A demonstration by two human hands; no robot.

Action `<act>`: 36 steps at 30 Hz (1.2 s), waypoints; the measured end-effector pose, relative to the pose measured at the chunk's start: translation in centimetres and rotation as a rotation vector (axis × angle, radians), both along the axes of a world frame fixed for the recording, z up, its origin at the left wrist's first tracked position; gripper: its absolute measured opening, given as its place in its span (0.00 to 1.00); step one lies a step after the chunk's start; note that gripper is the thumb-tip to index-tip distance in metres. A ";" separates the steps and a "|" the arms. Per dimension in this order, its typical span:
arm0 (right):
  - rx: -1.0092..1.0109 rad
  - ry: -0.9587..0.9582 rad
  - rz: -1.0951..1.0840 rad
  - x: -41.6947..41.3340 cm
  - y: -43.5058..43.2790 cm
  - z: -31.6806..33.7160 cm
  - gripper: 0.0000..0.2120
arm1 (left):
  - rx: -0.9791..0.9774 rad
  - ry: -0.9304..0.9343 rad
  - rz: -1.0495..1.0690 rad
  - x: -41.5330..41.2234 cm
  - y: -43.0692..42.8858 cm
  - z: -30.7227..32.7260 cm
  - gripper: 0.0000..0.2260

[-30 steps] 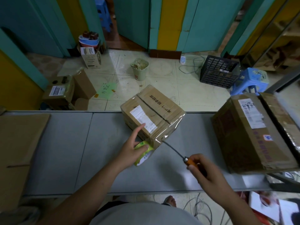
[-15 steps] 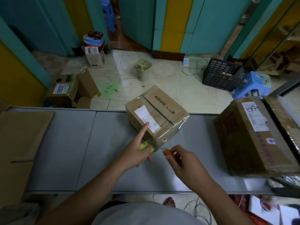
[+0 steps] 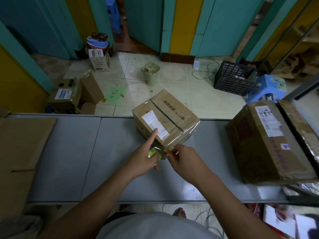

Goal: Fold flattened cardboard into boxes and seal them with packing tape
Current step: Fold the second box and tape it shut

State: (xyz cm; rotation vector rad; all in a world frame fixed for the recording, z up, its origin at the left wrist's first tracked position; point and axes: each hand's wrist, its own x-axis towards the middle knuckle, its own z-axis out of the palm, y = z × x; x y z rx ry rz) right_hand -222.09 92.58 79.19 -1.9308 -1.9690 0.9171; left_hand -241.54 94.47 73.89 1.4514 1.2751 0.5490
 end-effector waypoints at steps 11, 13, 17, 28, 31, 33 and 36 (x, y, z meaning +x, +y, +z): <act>-0.018 0.041 0.001 5.1 -6.4 -2.9 0.08 | -0.057 0.008 -0.116 -1.7 0.9 0.8 0.38; 0.000 -0.053 -0.004 6.3 -7.4 -5.0 0.08 | -0.077 0.014 -0.121 -1.8 1.1 1.0 0.38; -0.027 -0.159 -0.071 8.9 -9.0 -10.4 0.06 | -0.062 0.064 -0.141 -2.1 1.7 0.5 0.38; 0.348 0.058 -0.170 11.4 -1.5 -8.7 0.13 | 0.111 0.365 -0.229 -4.2 2.7 -0.5 0.42; 0.401 0.163 -0.267 11.2 5.9 -4.0 0.18 | 0.201 0.429 -0.255 -4.7 3.0 -0.6 0.42; 0.259 0.273 -0.250 10.7 9.4 -2.3 0.25 | 0.277 0.501 -0.271 -5.3 3.1 -0.9 0.42; -0.013 0.479 -0.233 10.0 11.4 -2.0 0.35 | 0.456 0.646 -0.242 -6.6 3.0 -1.7 0.44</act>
